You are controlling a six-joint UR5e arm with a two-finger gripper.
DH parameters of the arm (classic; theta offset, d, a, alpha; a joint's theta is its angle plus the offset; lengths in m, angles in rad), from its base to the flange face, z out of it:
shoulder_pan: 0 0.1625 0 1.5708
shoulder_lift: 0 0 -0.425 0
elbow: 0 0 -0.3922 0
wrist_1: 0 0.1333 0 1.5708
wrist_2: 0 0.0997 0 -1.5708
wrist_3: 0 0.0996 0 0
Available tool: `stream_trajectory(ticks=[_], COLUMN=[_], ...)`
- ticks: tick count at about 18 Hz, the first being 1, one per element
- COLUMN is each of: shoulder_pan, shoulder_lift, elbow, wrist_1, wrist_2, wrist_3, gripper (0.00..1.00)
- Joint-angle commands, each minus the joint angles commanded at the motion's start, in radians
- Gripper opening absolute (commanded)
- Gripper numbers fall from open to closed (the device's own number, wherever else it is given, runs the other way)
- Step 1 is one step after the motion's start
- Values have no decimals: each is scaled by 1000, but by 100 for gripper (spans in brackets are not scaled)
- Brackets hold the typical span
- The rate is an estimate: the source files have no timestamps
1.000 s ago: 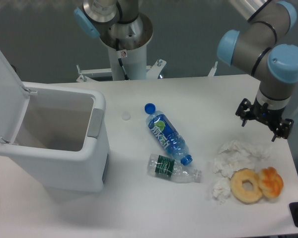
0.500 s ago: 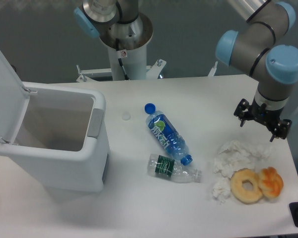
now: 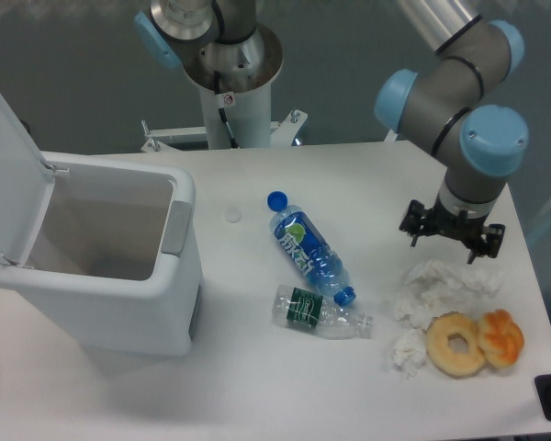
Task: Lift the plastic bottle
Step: 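Move the gripper down toward the blue-labelled water bottle's base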
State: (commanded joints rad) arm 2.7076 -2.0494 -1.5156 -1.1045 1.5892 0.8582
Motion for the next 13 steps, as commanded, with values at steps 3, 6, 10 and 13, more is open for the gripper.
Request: stream_trajectory(ticks=[3,6,10,13], shoulder_pan=[-14,-46,-54,-78], shoulder_lift=[-9,-28,-31,-40], elbow=[-2,-11,-5,-20], wrist_1=[8,26,63,63], wrist_2=[0,9,-8,-14], wrist_3=[-54,-77,-240,-361], gripper=[100,100,100,100])
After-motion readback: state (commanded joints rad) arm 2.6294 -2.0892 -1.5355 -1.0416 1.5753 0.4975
